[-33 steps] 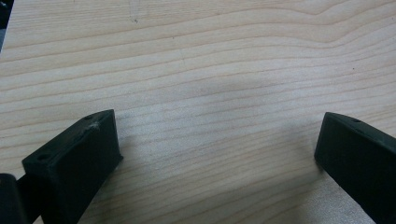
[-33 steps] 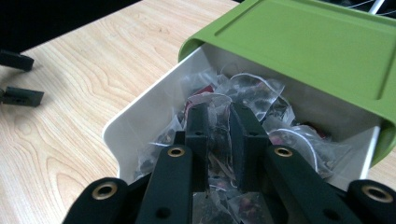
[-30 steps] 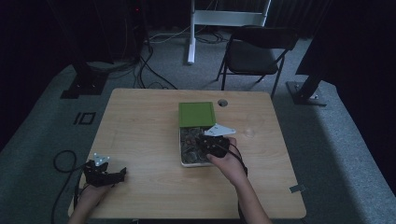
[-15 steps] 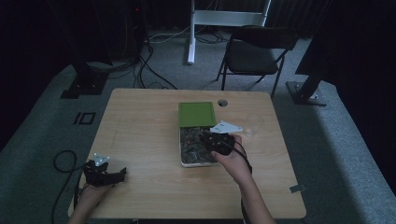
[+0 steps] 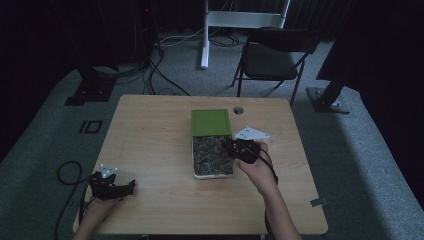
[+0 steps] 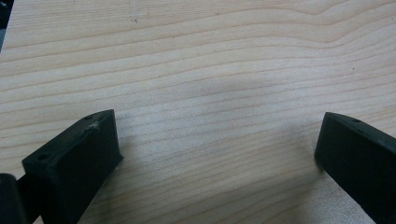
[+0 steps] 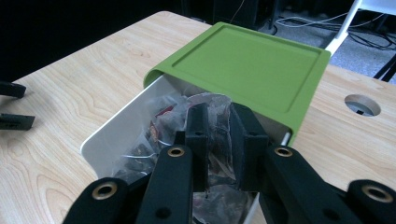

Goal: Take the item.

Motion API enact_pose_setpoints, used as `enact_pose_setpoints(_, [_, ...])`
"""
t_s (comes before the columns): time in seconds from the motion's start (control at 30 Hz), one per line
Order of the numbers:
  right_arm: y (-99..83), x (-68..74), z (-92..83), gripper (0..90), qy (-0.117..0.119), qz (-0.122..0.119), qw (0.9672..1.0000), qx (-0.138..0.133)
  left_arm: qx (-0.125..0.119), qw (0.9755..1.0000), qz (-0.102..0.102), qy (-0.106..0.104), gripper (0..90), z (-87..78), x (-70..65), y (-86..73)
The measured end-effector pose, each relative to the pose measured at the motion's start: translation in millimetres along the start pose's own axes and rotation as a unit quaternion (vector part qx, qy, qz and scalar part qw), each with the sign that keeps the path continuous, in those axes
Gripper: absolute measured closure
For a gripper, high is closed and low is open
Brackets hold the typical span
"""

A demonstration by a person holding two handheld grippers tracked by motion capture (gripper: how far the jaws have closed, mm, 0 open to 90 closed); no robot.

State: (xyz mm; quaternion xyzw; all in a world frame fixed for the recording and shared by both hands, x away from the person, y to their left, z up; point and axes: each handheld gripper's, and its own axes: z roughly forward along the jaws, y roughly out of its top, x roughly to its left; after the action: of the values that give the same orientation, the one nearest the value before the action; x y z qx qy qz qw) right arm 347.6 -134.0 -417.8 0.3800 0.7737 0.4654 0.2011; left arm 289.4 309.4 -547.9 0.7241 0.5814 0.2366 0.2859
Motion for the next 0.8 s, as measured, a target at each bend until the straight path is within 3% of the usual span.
enact_pose_setpoints(0.8, [1.9, -40.4, -21.3, 79.2, -0.041, 0.031, 0.9985, -0.017, 0.0, 1.0, 0.0, 0.0, 0.4, 0.0, 0.0, 0.0])
